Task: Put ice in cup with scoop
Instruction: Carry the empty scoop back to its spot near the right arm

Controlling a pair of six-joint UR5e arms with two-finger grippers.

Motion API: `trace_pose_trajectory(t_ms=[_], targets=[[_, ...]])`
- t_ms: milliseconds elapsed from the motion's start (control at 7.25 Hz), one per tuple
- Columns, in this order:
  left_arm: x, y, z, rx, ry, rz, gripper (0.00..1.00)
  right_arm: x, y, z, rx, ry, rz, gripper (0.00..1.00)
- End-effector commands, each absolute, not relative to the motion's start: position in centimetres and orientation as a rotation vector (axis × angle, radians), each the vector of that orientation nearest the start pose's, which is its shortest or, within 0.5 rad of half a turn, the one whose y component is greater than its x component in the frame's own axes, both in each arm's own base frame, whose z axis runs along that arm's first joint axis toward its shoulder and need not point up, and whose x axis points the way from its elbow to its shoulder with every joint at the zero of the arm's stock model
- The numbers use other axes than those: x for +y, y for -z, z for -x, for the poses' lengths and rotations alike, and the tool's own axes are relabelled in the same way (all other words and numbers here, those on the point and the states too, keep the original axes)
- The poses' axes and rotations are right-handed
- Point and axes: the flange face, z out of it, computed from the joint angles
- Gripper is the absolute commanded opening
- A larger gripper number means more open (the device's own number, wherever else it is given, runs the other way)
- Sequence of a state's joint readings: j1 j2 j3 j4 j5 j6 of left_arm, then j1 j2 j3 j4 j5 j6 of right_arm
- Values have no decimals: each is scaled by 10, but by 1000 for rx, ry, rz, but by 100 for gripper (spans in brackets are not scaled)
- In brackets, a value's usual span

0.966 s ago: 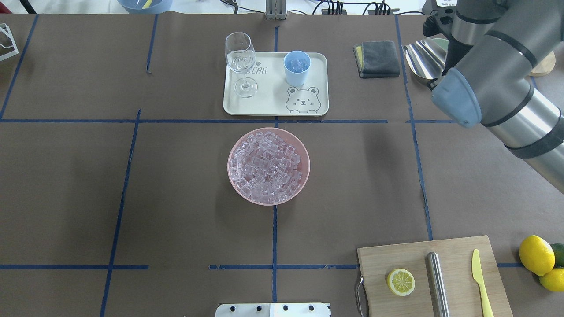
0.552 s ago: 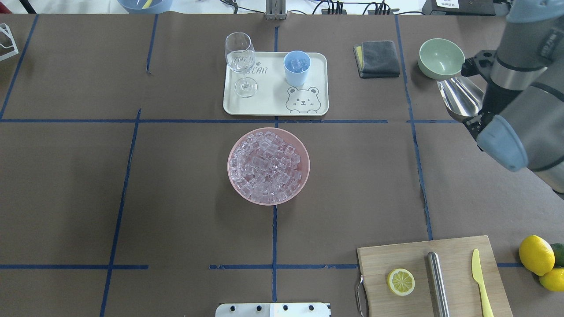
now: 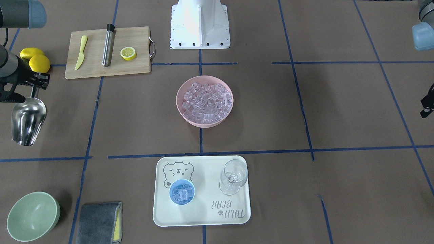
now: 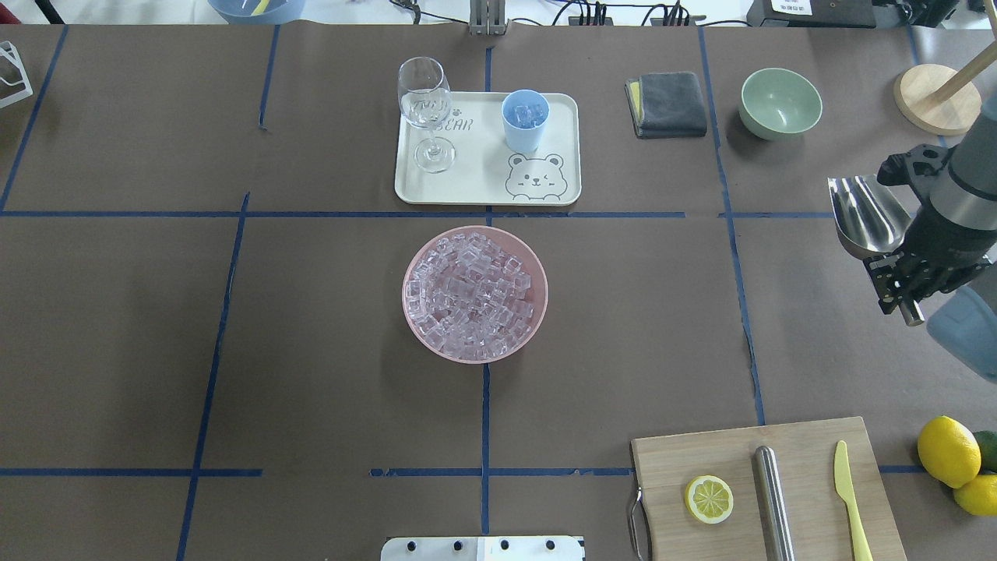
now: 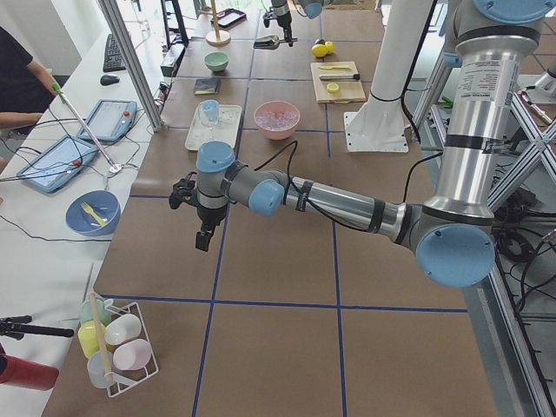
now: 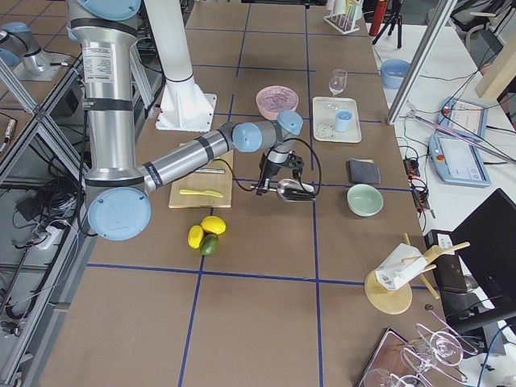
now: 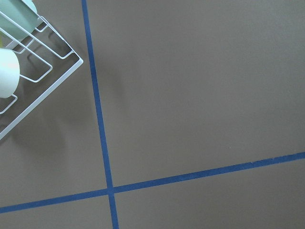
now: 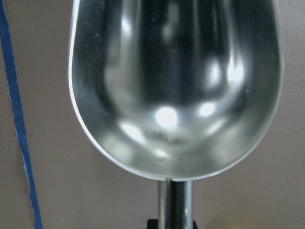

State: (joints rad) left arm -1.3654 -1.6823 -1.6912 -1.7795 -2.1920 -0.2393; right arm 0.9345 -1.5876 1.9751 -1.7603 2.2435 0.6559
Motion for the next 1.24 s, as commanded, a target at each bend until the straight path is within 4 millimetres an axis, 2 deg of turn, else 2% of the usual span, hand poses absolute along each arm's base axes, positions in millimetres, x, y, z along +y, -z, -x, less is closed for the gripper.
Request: trace_pose_trajectory(t_ms=[0,276,414,1103], targets=[[-558,-525,-39,690,-105,-282,100,-399,-505,250,-664,23,268,0],[-559,-523,-40,689,-106,-285,100,-388,-508,262,-659,53,290,0],[-559,-524,-39,689,-105,-284,100,-381,-509,275,-654,79,304,0],[-558,-526,-39,688,-105,-280,100,-377,-518,288,-639,101,326,0]])
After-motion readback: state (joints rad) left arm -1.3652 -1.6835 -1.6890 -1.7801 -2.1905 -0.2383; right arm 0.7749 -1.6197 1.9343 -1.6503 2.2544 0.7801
